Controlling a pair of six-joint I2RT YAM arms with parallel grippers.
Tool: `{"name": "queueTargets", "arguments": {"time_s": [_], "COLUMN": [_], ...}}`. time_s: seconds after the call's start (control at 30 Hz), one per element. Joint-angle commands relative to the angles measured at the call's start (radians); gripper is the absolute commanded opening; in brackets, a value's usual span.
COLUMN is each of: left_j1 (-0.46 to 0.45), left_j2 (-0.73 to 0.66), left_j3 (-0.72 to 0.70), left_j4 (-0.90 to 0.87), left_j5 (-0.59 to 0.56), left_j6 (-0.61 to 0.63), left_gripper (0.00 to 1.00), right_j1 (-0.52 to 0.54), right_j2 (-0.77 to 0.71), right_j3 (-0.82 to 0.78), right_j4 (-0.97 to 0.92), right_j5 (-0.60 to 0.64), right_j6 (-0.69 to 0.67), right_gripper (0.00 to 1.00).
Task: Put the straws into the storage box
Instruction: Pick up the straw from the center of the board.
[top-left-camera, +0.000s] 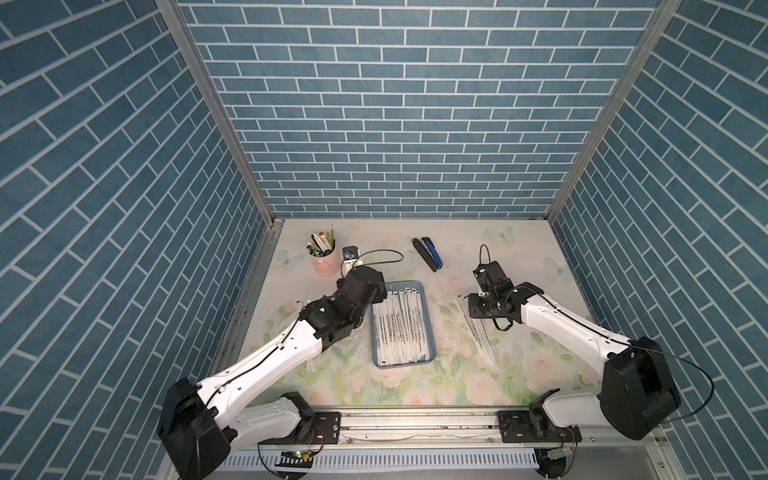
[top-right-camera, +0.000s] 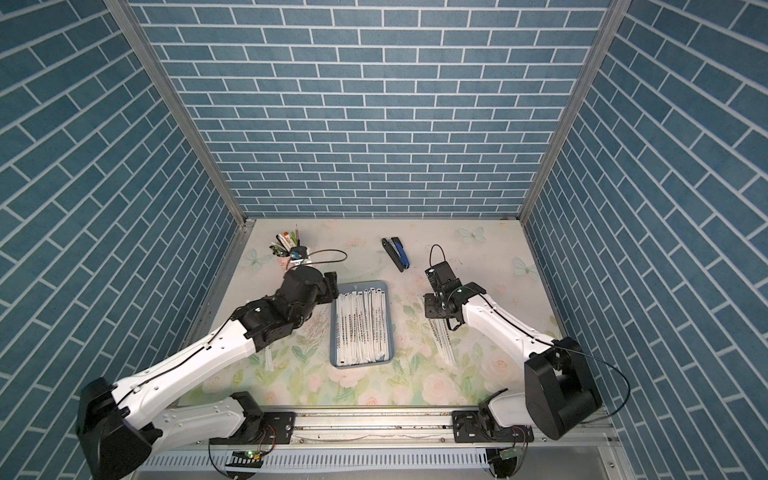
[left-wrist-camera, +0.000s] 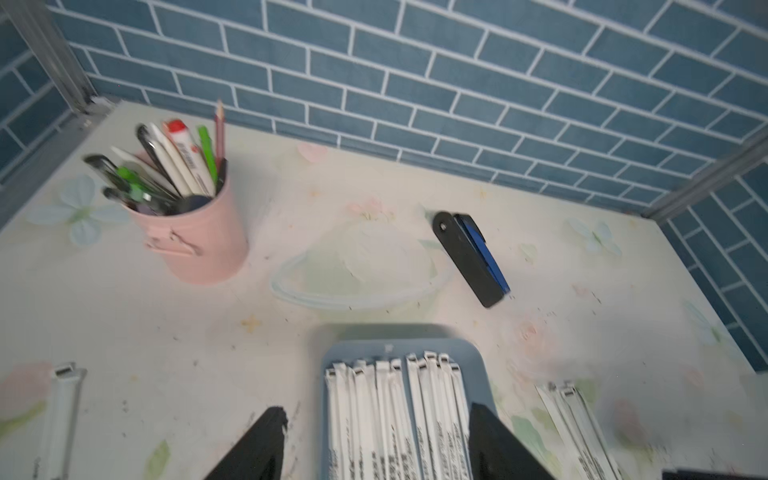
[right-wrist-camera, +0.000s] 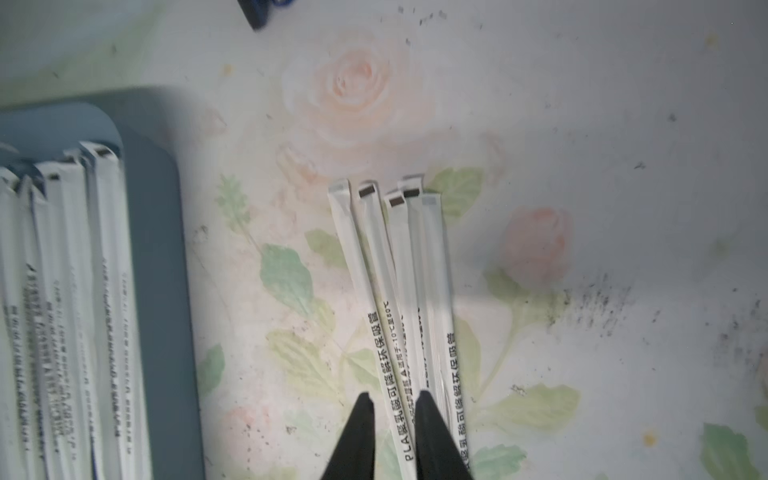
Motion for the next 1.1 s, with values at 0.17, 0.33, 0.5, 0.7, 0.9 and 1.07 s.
{"name": "queueTargets", "arguments": {"time_s": [0.17,0.33,0.5,0.7,0.9,1.07], "left_j1": [0.073,0.073,0.073,0.072,0.073,0.073], "left_j2": [-0.041,-0.051,-0.027,-0.018,-0.014,-0.011], "left_j3": [-0.117,-0.154,-0.15,-0.154,-0.158,-0.161], "left_j4": [0.093,0.119,0.122,0.136,0.138,0.138], "left_j5": [0.168,0.19,0.202,0.213,0.218,0.215], "left_j6": [0.04,0.021,0.028,0.027,0.026,0.028], "left_gripper": [0.74,0.74,0.74,0.74,0.74,0.73], "right_j1": [0.029,0.035,0.038,0.04,0.04,0.044], "right_j2": [0.132,0.171,0.202,0.231,0.252,0.234], "right_j3": [0.017,0.027,0.027,0.024,0.007,0.002], "right_j4": [-0.014,-0.001,0.016,0.03,0.049,0.047], "right_j5": [-0.035,-0.037,-0.045,-0.041,-0.044,-0.056], "right_j6": [-0.085,-0.088,-0.091,-0.091,-0.088,-0.067], "right_gripper": [0.19,0.19,0.19,0.2,0.13,0.05]}}
